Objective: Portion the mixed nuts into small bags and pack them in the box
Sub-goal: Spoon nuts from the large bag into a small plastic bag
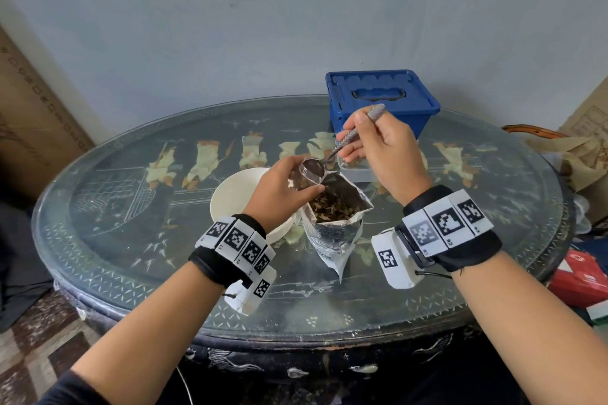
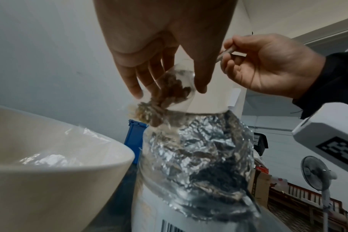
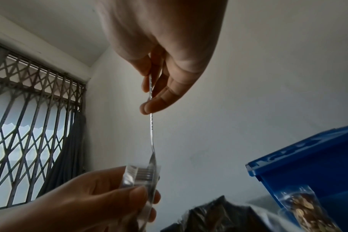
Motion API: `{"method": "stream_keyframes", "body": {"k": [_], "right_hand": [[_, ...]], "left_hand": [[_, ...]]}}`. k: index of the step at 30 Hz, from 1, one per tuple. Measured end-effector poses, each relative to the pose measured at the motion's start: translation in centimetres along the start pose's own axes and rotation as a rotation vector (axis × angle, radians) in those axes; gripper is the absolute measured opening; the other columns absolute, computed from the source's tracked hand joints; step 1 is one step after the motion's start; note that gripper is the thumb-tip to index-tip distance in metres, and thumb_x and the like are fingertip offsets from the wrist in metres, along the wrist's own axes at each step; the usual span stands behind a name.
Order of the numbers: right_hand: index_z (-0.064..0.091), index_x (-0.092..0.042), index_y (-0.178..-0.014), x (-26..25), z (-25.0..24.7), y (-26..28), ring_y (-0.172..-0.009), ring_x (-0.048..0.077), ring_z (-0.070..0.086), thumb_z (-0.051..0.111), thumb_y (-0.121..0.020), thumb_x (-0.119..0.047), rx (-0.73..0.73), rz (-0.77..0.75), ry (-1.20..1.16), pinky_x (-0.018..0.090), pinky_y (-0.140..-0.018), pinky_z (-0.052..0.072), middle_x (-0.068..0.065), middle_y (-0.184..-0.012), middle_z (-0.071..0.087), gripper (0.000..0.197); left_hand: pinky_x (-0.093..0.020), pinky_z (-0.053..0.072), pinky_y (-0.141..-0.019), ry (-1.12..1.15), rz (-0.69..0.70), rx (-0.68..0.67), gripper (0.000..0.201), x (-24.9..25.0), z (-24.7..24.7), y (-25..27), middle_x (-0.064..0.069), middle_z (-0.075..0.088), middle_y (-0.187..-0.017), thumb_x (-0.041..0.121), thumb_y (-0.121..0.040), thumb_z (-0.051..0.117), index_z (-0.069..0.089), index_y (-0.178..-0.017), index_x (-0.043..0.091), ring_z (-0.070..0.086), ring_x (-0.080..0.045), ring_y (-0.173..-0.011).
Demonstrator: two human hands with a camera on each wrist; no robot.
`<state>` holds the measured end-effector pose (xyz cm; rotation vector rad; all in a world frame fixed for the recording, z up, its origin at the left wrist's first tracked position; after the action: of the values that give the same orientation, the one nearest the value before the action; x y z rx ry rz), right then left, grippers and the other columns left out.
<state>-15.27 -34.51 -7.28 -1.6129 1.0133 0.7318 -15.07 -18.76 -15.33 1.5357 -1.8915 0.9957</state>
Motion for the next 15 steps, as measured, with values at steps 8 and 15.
{"method": "stream_keyframes", "body": {"k": [8, 15], "right_hand": [[0.054, -0.017, -0.082, -0.6, -1.9, 0.1, -0.061, 0.012, 0.065, 0.037, -0.101, -0.016, 0.127, -0.06, -0.057, 0.023, -0.058, 0.055, 0.003, -0.081, 0.066, 0.025], [0.053, -0.022, -0.077, 3.3, -3.1, 2.2, -0.06, 0.014, 0.064, 0.037, -0.1, -0.014, 0.215, 0.003, 0.068, 0.024, -0.057, 0.055, 0.01, -0.08, 0.065, 0.029]], "left_hand": [[-0.008, 0.039, -0.075, 0.044, -0.022, 0.104, 0.05, -1.9, -0.8, 1.2, 0.003, 0.059, -0.109, 0.029, -0.079, 0.072, 0.052, -0.121, 0.012, 0.053, -0.007, -0.093], [-0.002, 0.038, -0.072, 0.044, -0.025, 0.143, 0.051, -2.4, -0.8, 2.3, 0.004, 0.057, -0.105, 0.03, -0.078, 0.072, 0.053, -0.121, 0.012, 0.052, -0.007, -0.092]]}}
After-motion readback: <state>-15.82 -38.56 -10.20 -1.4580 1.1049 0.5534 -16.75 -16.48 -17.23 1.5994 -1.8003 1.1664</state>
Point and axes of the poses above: each hand's wrist, its own y-axis away from the middle knuckle, its own z-axis out of the palm, x = y × z, the point moved 7 cm from there along -y, towards the middle knuckle
